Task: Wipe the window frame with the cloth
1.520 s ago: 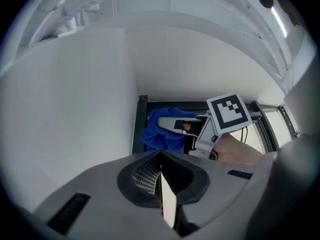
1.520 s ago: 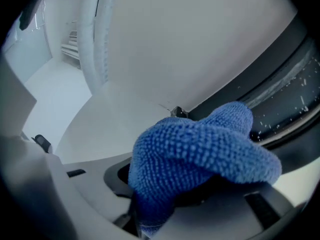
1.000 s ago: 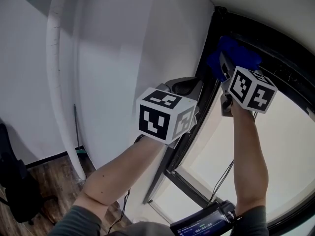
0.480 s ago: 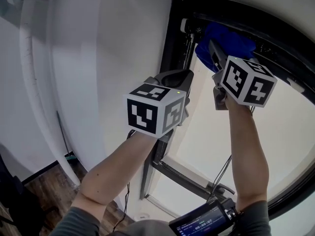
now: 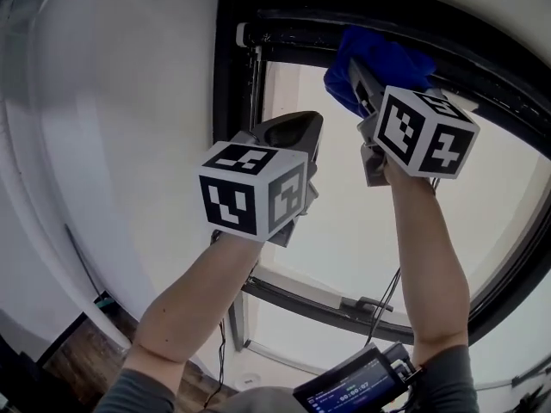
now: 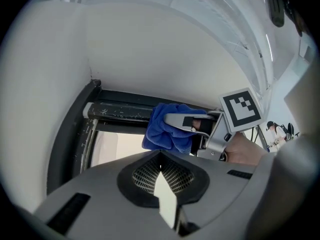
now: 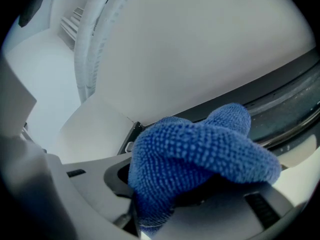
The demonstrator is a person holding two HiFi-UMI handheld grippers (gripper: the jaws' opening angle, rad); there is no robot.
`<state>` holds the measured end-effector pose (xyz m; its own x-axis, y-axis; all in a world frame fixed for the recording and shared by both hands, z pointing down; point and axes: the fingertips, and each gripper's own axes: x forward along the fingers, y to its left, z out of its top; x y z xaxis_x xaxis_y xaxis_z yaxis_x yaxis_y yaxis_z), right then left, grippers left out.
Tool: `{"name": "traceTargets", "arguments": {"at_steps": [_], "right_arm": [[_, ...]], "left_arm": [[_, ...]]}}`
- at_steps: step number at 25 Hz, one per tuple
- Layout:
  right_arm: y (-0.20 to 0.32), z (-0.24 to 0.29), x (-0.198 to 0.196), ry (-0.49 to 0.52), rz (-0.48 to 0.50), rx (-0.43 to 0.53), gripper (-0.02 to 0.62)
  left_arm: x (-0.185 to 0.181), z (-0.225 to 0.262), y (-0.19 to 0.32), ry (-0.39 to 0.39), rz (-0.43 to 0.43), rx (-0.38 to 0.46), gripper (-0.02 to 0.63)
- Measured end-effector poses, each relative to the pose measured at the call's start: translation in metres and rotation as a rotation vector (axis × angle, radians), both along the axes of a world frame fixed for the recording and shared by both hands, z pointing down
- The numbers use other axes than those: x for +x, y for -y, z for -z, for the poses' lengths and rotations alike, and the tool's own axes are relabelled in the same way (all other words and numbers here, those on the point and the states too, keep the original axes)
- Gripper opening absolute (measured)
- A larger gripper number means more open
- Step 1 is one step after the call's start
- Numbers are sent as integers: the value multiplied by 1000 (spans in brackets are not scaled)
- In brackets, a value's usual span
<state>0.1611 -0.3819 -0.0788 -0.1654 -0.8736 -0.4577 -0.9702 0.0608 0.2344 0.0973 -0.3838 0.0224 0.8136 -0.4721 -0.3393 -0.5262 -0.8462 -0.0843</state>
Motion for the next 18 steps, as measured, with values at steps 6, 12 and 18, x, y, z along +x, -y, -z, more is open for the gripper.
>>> {"name": "traceTargets", "arguments": {"at_steps": [6,12,18], "right_arm": [[-31,-2,41,31,-106,14,156],[-68,-2,83,59,-219,39,156],[-101,-2,129,73,-233,42,156]], "left_arm": [[35,-1,-20,17,-104,10,5],[70,1,-47,24,-211,26,5],[100,9,-74,13,-222,26,5]]}}
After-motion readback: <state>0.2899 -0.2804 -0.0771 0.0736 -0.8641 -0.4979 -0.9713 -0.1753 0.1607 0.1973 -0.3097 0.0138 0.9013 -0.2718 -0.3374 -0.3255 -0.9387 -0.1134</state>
